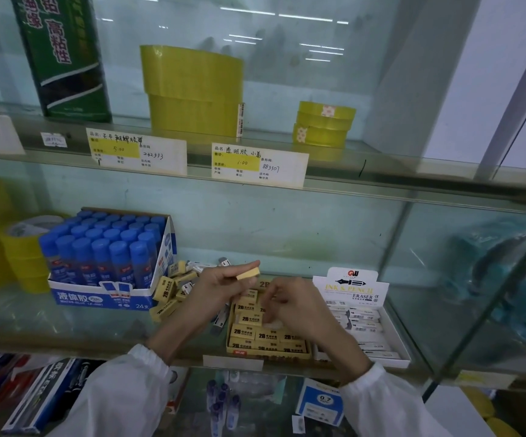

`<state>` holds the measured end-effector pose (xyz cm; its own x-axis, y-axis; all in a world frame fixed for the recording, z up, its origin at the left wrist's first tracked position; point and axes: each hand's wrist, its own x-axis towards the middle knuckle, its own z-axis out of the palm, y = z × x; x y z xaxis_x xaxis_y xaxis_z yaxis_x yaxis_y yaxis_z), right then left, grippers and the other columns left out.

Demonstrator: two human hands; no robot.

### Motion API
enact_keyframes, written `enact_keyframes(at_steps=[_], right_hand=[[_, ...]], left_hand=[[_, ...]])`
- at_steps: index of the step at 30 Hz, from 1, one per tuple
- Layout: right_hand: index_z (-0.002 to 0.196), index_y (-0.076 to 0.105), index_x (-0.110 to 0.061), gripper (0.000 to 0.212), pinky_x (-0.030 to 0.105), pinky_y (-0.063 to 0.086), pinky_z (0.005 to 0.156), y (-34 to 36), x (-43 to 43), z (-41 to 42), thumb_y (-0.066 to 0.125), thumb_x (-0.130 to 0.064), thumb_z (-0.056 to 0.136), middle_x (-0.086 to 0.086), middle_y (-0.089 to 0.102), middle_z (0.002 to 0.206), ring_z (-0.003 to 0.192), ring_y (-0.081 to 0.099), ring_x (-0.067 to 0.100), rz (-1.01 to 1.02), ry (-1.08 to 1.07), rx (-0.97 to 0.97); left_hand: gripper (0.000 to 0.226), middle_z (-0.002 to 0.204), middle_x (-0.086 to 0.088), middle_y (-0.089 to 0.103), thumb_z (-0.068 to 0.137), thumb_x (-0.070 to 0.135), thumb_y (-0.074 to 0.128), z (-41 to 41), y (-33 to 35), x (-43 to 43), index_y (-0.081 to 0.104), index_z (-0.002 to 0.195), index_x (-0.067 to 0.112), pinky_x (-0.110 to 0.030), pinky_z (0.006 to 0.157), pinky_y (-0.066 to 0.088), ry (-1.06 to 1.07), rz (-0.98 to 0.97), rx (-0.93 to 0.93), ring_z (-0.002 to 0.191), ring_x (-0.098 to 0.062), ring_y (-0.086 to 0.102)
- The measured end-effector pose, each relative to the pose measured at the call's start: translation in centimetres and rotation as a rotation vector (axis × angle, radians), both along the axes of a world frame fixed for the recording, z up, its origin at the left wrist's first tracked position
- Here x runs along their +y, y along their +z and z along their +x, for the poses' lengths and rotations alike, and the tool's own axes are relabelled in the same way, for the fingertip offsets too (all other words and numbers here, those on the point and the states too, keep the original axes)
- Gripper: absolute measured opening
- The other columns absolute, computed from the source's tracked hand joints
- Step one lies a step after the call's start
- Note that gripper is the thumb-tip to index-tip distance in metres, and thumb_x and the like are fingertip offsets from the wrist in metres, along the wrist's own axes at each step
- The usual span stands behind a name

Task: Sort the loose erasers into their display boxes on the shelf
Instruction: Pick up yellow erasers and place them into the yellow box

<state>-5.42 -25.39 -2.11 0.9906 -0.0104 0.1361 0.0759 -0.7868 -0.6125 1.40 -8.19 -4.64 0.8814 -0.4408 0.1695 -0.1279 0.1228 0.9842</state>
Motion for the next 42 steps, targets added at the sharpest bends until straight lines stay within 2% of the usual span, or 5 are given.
enact_keyframes(at_steps=[5, 10, 19, 29, 42], right_hand=[[0.086, 0.070, -0.007, 0.004, 0.019, 0.055, 0.069, 0.4, -1.0, -0.2, 0.067, -0.004, 0.085, 0.002, 0.078, 0.080, 0.074, 0.074, 0.007, 0.197, 0.046, 0.141], [0.085, 0.069, -0.007, 0.003, 0.006, 0.046, 0.055, 0.1, -0.4, -0.3, 0.070, -0.005, 0.084, 0.006, 0.078, 0.086, 0.069, 0.071, 0.000, 0.251, 0.072, 0.148], [0.096, 0.066, -0.018, 0.015, 0.024, 0.043, 0.048, 1.1, -1.3, 0.2, 0.075, -0.019, 0.084, -0.002, 0.073, 0.067, 0.042, 0.050, 0.012, 0.436, -0.076, 0.019], [0.076, 0.076, -0.021, 0.007, 0.024, 0.058, 0.070, 1.0, -2.4, 0.0, 0.079, -0.015, 0.078, -0.003, 0.076, 0.076, 0.073, 0.071, 0.009, 0.167, -0.104, 0.008], [0.075, 0.079, -0.014, 0.006, 0.021, 0.056, 0.068, 0.8, -1.9, 0.1, 0.076, -0.016, 0.080, 0.001, 0.076, 0.070, 0.067, 0.071, 0.011, 0.018, 0.013, 0.075]], left_hand=[[0.038, 0.119, -0.004, 0.074, 0.088, -0.006, 0.066, 0.2, -0.1, 0.1, 0.073, 0.121, 0.012, -0.021, 0.087, 0.054, -0.031, 0.038, 0.006, 0.112, -0.018, 0.068], [0.048, 0.119, -0.011, 0.072, 0.088, -0.012, 0.063, 0.4, -0.3, 0.3, 0.068, 0.129, 0.014, -0.027, 0.093, 0.055, -0.040, 0.076, -0.047, 0.113, -0.024, 0.067], [0.072, 0.107, -0.003, 0.075, 0.074, -0.012, 0.078, 0.9, -0.7, 0.1, 0.058, 0.136, 0.020, -0.032, 0.091, 0.057, -0.051, 0.122, -0.142, 0.104, -0.019, 0.071], [0.073, 0.115, -0.006, 0.067, 0.076, -0.023, 0.066, 0.8, -1.7, 0.0, 0.062, 0.129, 0.027, -0.031, 0.096, 0.055, -0.115, 0.287, -0.278, 0.107, -0.018, 0.066], [0.081, 0.119, -0.003, 0.063, 0.075, -0.028, 0.060, 1.3, -1.8, 0.2, 0.057, 0.136, 0.025, -0.023, 0.097, 0.051, -0.159, 0.353, -0.260, 0.109, -0.005, 0.062]])
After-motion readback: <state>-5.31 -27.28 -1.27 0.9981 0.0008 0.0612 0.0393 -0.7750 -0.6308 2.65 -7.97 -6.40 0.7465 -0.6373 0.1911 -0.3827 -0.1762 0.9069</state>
